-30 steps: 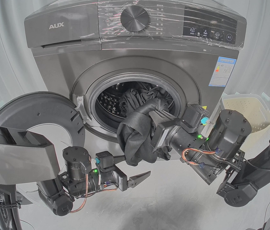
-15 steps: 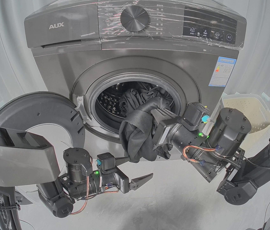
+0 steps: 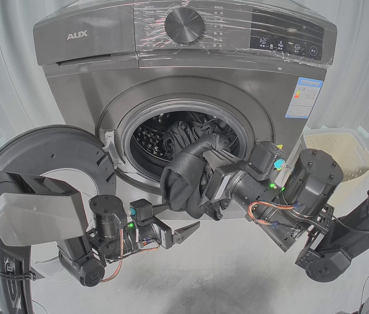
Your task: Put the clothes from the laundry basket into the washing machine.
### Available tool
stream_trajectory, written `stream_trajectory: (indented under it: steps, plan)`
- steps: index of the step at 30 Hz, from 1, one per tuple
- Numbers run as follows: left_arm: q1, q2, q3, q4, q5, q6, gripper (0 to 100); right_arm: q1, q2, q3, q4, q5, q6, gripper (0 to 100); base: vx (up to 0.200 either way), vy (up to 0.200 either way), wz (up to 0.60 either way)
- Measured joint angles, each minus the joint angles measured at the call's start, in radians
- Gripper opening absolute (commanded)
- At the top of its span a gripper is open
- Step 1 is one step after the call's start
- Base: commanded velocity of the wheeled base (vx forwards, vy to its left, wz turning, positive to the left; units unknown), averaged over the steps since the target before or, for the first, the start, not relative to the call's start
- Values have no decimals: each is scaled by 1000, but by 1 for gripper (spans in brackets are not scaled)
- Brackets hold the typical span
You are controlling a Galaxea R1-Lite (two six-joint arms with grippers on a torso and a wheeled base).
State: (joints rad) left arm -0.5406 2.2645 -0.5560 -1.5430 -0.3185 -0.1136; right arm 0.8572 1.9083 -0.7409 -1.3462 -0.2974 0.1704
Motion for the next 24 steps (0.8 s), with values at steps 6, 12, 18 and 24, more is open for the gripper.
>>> stream_trajectory:
  steps: [6, 12, 18, 24]
  plan:
    - [8, 11, -19, 0, 17, 0, 100, 2, 0, 0, 0, 0, 0, 0, 0, 0, 0]
    - [17, 26, -50, 0, 37, 1, 100, 3, 0, 4, -2, 0, 0, 0, 0, 0, 0]
    - [23, 31, -68, 0, 39, 1, 100, 3, 0, 7, -3, 0, 0, 0, 0, 0, 0]
    - [22, 33, -78, 0, 40, 2, 100, 6, 0, 8, -5, 0, 0, 0, 0, 0, 0]
